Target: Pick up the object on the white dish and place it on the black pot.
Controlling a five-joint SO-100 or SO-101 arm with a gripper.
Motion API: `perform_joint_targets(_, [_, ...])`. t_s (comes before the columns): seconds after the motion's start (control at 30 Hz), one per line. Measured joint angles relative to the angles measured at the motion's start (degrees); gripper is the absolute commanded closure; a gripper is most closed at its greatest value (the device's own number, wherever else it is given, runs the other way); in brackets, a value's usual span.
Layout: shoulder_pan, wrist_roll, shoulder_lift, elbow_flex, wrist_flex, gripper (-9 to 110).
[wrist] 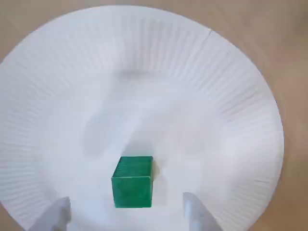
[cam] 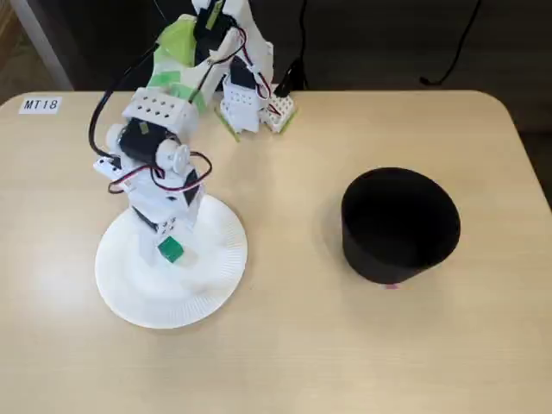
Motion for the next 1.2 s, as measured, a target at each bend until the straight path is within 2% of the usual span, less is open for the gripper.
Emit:
perform_joint_targets(0.97, [1.32,-2.37,-5.45,0.0,-4.83,77])
perform_joint_targets(1.2, [1.05,-2.64,-5.54,0.0,-6.59,86])
